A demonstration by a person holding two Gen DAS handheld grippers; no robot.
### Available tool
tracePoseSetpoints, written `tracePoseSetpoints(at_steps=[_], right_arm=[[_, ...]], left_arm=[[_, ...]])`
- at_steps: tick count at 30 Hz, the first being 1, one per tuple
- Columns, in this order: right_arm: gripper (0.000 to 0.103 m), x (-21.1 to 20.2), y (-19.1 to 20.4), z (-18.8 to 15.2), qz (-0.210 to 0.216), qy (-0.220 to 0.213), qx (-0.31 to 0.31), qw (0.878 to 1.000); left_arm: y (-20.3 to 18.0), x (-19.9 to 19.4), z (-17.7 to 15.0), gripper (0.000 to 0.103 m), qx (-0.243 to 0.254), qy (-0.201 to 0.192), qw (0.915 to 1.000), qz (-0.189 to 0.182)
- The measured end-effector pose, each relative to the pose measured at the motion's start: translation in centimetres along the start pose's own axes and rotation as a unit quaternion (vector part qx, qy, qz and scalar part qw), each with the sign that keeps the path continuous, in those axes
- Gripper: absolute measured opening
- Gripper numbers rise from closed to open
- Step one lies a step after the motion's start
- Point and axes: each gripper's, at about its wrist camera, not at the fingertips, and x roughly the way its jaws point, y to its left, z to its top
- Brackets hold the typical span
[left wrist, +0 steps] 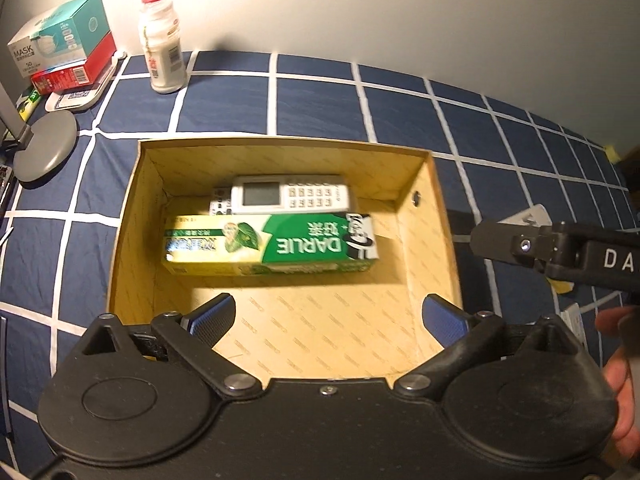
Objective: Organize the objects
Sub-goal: 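Open both grippers to release the remote and lift away, then move both grippers to the white power strip on the sheet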
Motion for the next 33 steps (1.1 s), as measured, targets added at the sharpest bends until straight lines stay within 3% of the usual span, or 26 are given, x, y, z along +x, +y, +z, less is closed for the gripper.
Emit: tracePoseSetpoints(at_steps=[14, 33], right_arm=[[0.103, -3.7, -10.0, 0.0, -0.01, 0.0, -0.008, 1.0], [0.103, -3.6, -25.1, 3.6, -0.022, 0.042, -0.08, 0.996]], left_arm=[[-8.8, 0.5, -1.8, 0.103, -0.007, -0.003, 0.9996, 0.029], [-21.6, 6.6, -3.2, 0.103, -0.077, -0.001, 0.9942, 0.075]])
